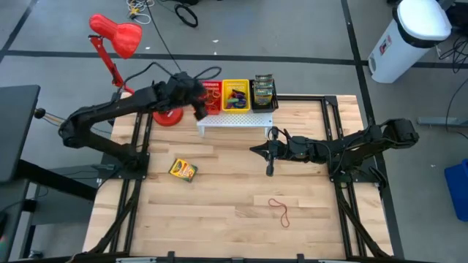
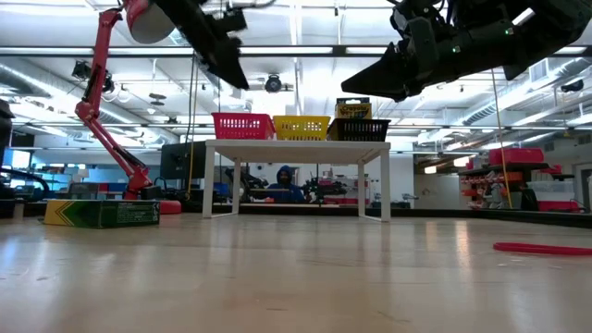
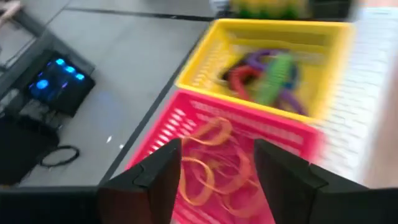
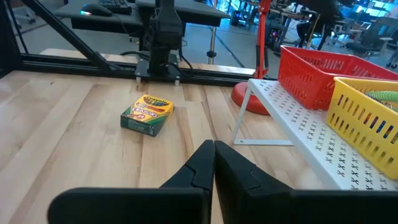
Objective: Pick & Place Office Desk Supplies
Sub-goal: Put the yellow crayon box into the black bin on the shelf
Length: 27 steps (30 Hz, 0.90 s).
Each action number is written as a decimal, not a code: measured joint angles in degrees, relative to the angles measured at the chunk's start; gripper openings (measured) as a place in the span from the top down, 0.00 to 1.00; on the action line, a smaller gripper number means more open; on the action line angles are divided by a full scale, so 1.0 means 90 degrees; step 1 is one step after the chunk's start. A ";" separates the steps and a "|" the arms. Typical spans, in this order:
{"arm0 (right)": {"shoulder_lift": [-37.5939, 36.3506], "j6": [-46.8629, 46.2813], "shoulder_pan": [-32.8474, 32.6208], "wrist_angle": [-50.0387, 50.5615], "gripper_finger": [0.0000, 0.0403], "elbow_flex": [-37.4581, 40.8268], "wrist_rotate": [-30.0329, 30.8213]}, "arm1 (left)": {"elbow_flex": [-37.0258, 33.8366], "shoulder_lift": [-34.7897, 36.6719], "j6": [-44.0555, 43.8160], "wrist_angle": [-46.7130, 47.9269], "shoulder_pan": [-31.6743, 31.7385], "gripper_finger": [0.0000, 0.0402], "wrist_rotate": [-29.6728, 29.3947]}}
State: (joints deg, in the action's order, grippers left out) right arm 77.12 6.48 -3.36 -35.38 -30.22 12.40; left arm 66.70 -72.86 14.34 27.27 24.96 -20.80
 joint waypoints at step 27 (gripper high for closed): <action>0.0000 0.0027 0.0001 0.0088 0.95 0.0000 0.0000 | -0.3735 0.1842 -0.8216 0.2173 -0.3052 0.76 0.1143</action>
State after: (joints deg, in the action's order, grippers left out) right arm 77.12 6.72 -3.36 -34.59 -30.22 12.40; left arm 33.08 -56.29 -59.61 46.83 -2.51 -10.52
